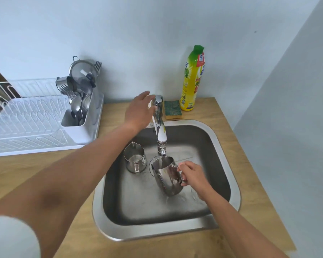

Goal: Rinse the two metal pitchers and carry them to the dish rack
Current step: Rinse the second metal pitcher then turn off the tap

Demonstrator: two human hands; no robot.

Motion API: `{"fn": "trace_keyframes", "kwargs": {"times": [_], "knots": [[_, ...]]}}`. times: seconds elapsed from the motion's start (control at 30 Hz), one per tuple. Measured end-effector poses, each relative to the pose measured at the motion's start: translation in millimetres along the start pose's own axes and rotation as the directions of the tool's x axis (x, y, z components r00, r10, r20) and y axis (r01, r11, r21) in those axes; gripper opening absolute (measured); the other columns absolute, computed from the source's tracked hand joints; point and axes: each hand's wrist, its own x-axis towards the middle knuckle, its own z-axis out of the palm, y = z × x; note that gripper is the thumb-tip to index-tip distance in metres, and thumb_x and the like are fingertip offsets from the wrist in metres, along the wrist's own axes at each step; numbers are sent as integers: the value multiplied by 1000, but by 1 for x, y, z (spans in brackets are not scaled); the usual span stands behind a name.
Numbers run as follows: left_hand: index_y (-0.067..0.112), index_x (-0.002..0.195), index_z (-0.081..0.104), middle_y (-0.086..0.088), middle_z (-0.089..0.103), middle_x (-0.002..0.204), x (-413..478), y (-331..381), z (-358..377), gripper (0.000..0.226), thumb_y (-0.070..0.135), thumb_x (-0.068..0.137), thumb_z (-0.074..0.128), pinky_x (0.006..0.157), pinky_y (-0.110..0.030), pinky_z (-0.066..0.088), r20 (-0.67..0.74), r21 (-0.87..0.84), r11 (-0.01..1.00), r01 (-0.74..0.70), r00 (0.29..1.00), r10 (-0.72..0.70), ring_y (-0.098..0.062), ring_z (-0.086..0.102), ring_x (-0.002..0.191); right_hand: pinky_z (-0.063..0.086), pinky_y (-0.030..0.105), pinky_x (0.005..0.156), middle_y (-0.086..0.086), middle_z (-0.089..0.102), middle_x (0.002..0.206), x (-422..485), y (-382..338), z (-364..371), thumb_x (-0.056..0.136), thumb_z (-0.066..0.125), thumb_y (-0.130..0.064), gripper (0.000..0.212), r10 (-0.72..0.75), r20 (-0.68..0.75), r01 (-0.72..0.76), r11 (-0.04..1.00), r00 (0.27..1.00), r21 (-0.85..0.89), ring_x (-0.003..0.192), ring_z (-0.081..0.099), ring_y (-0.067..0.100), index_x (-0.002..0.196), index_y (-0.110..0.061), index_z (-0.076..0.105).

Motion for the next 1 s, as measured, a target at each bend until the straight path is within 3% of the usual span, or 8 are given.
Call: {"fn": "trace_keyframes", "kwargs": {"times": [0.17,0.4,0.53,0.77,0.9,1.0], "knots": [[27,141,50,5,43,152,20,8,5,42,28,100,46,110,-39,33,91,214,973,-91,993,73,-21,37,140,43,24,62,-14,55,49,-9,4,3,90,55,-5,22,-31,55,28,999,998,46,53,48,6,72,-11,65],[22,143,47,4,50,146,26,6,11,44,20,100,44,99,-40,41,122,345,913,-219,975,187,-26,47,131,49,30,67,-7,53,55,-4,8,3,93,56,-13,22,0,56,-3,998,998,64,57,49,9,72,-13,62],[22,146,42,5,46,150,24,3,17,48,16,98,42,96,-40,45,117,341,915,-213,976,184,-26,48,132,51,34,69,-3,51,55,-2,7,1,93,56,-11,27,8,41,-12,995,999,98,57,48,12,66,-13,59],[22,150,36,2,40,154,18,0,22,54,14,96,43,103,-40,42,103,343,915,-212,977,187,-23,44,137,55,38,69,-2,49,55,-2,4,2,97,53,-15,26,2,35,-5,998,999,67,54,47,10,72,-10,58],[22,151,32,2,35,157,11,1,24,63,12,92,50,108,-40,36,128,374,902,-217,975,181,-23,37,142,60,42,62,0,48,55,0,5,3,101,46,-23,31,47,39,-50,995,998,84,49,48,12,74,-11,54],[26,154,25,5,29,160,6,-5,28,74,10,89,57,108,-40,37,168,410,885,-221,972,165,-23,34,143,58,36,47,0,44,54,0,3,3,103,43,-28,33,86,37,-90,989,996,121,46,46,14,77,-10,53]]}}
